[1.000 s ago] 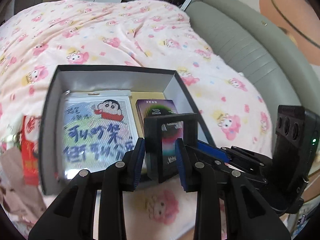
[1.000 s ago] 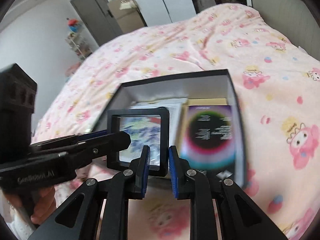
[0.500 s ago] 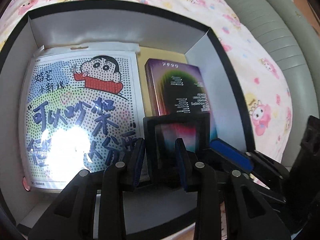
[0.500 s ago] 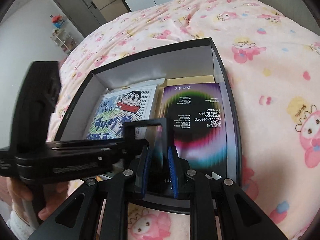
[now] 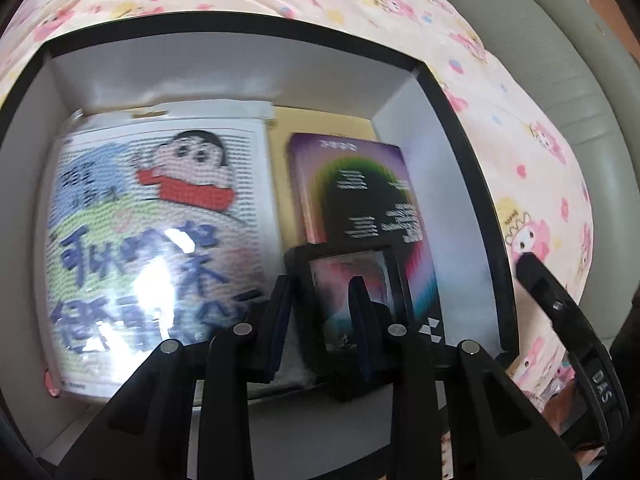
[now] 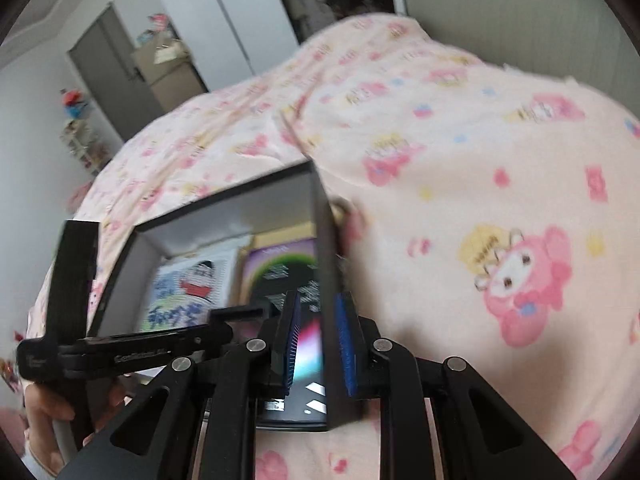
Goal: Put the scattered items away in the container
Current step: 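Lower the frame beside the screen-protector box and open the right gripper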
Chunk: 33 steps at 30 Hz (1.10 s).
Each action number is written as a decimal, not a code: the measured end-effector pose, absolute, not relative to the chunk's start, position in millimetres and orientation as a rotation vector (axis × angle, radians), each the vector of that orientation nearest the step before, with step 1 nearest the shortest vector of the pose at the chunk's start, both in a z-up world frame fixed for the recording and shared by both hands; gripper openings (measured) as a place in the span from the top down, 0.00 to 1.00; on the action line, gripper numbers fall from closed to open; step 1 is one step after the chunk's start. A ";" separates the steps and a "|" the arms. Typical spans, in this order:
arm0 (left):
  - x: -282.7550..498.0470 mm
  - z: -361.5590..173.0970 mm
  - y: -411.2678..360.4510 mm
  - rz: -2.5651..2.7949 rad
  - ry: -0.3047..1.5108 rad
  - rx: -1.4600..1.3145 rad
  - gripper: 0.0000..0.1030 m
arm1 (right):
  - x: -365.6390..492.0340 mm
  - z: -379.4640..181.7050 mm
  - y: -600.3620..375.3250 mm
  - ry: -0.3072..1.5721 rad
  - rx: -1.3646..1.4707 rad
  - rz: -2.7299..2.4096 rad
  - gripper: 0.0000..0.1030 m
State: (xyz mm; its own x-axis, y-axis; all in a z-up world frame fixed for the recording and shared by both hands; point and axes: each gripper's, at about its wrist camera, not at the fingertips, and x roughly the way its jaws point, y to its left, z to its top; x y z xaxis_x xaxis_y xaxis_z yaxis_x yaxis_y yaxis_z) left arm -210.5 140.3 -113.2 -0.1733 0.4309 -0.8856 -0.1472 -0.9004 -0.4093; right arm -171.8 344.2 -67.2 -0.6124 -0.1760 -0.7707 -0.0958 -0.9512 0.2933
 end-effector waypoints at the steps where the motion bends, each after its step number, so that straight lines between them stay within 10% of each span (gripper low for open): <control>1: -209.6 -114.3 147.6 2.106 -0.313 -1.725 0.73 | -173.1 -71.2 347.6 -0.506 1.382 -2.724 0.84; 33: -142.5 -39.8 146.1 2.292 -0.100 -1.374 0.55 | -101.8 -39.0 311.8 -0.517 1.153 -2.837 0.72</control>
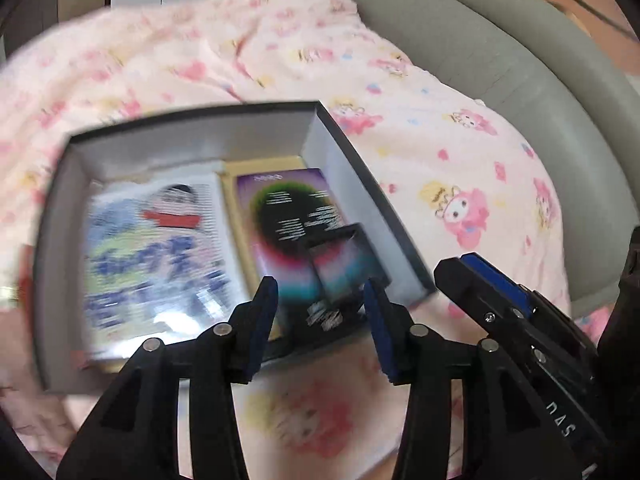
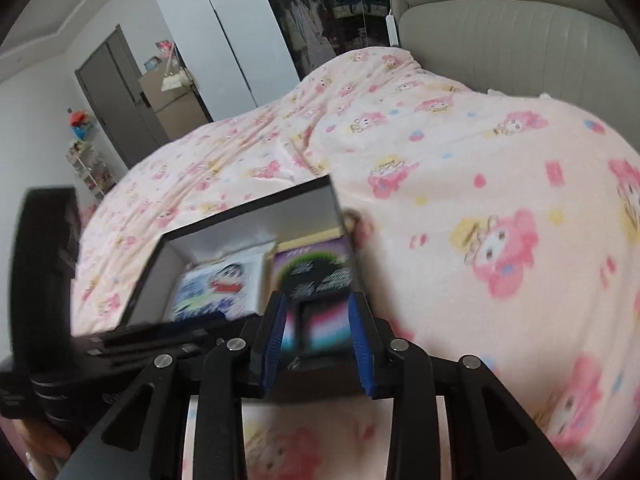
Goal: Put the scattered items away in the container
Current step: 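Lower the frame beside the screen-protector box and open the right gripper, then move the right gripper to the beige cloth and grasp it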
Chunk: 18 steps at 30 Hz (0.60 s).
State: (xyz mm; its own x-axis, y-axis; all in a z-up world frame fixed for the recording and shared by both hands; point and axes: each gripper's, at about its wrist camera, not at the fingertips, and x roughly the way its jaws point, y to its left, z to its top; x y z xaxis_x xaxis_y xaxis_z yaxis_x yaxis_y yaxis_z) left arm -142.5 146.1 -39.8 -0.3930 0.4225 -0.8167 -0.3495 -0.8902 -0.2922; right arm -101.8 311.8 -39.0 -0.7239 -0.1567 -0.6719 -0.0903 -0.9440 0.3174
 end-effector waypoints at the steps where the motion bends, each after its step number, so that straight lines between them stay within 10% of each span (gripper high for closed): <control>1: -138.3 -36.2 144.8 2.297 -0.088 -1.363 0.55 | -92.3 -39.3 308.3 -0.552 1.145 -2.809 0.72; 18: -53.1 -10.4 17.8 2.432 -0.173 -1.344 0.54 | -35.5 -12.7 180.0 -0.326 1.122 -2.616 0.70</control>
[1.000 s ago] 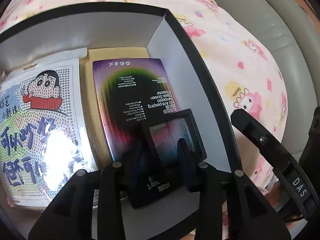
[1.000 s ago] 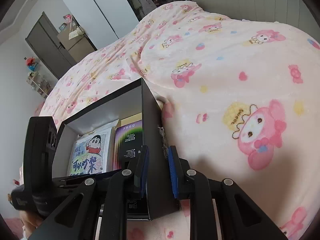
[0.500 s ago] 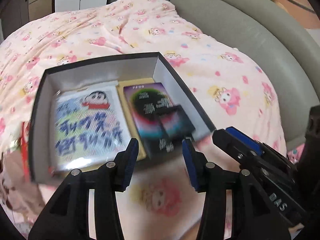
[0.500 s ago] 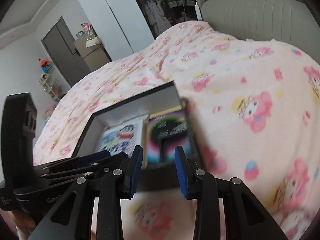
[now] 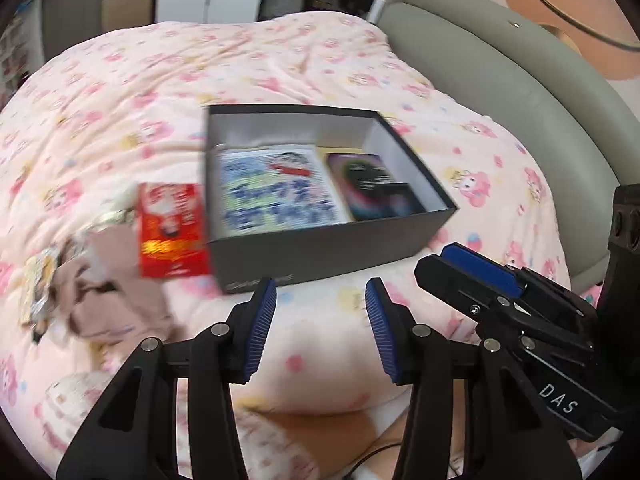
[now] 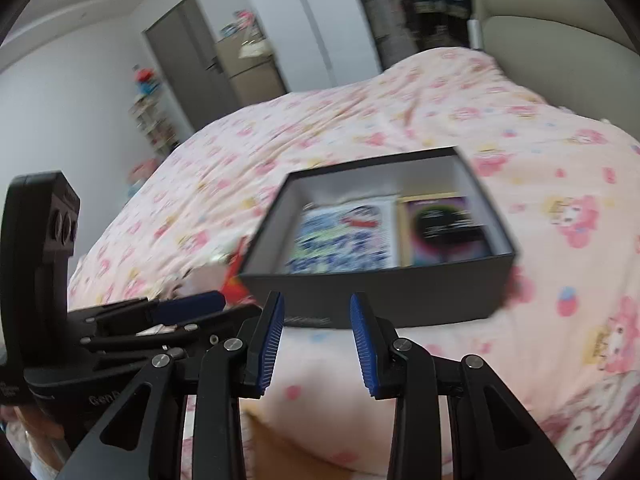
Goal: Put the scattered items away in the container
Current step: 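Move the right gripper to the beige cloth and grasp it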
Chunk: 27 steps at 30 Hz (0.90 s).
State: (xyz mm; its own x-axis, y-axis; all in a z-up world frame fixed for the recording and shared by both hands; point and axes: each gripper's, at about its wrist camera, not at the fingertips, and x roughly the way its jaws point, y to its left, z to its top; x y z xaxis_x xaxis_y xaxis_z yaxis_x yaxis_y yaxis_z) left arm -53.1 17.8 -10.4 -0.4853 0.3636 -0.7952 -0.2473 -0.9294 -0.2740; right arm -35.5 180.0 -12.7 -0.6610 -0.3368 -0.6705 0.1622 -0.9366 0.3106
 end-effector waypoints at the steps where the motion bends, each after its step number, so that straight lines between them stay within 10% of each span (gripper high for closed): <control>1: -50.5 -11.0 9.4 2.446 -0.182 -1.349 0.55 | -35.1 -13.4 172.0 -0.322 1.121 -2.598 0.70; 27: -84.3 -118.5 -195.3 2.616 -0.809 -1.826 0.45 | -132.2 -123.9 -21.3 -0.048 1.477 -2.178 0.58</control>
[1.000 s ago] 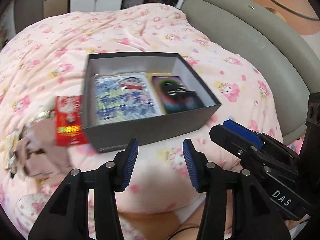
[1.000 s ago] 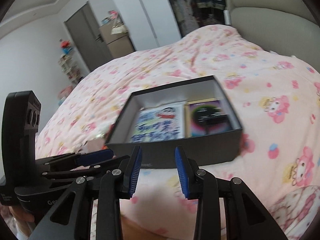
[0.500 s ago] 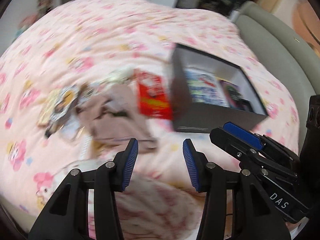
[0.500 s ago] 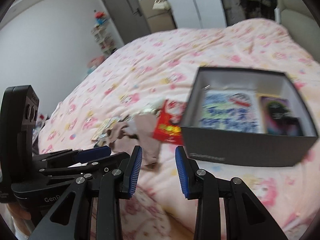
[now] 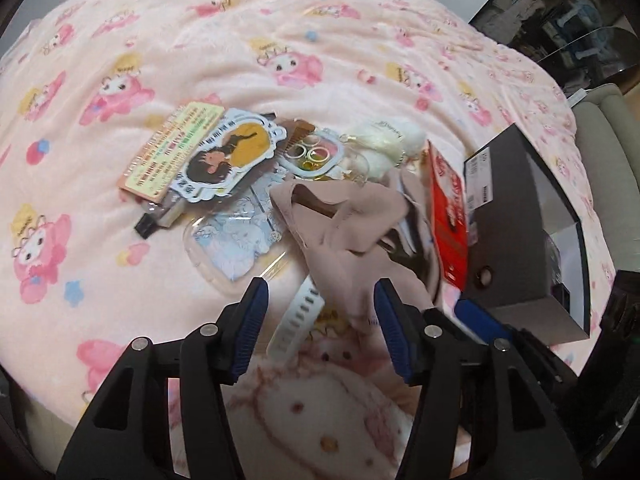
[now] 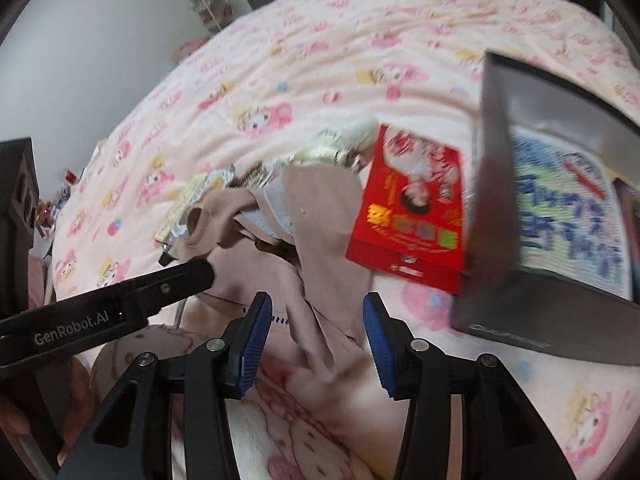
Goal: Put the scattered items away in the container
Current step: 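Move the right gripper to the beige cloth and grasp it, then lift the beige cloth off the pile with the right gripper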
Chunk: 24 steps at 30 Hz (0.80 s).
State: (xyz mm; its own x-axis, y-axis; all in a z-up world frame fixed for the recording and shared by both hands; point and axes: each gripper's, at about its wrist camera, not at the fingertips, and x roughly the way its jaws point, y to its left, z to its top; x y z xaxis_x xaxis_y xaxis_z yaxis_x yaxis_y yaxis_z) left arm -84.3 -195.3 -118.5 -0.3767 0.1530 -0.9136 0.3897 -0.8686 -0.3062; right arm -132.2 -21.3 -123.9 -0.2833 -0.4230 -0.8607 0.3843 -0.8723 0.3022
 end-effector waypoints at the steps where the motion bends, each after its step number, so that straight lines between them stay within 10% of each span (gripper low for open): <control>1: -88.2 -123.5 -194.9 -2.362 0.746 1.690 0.46 | -135.1 -129.4 -24.6 -0.056 1.492 -2.160 0.58; 10: -100.1 -133.9 -195.6 -2.366 0.877 1.793 0.45 | -142.6 -152.0 -39.6 -0.129 1.500 -2.092 0.90; 15: -99.0 -136.1 -192.1 -2.405 0.948 1.826 0.71 | -135.6 -128.6 -25.6 -0.147 1.413 -2.131 0.94; 24: -92.0 -124.7 -177.8 -2.547 0.919 1.817 0.76 | -114.6 -110.0 -4.8 -0.165 1.352 -2.155 0.94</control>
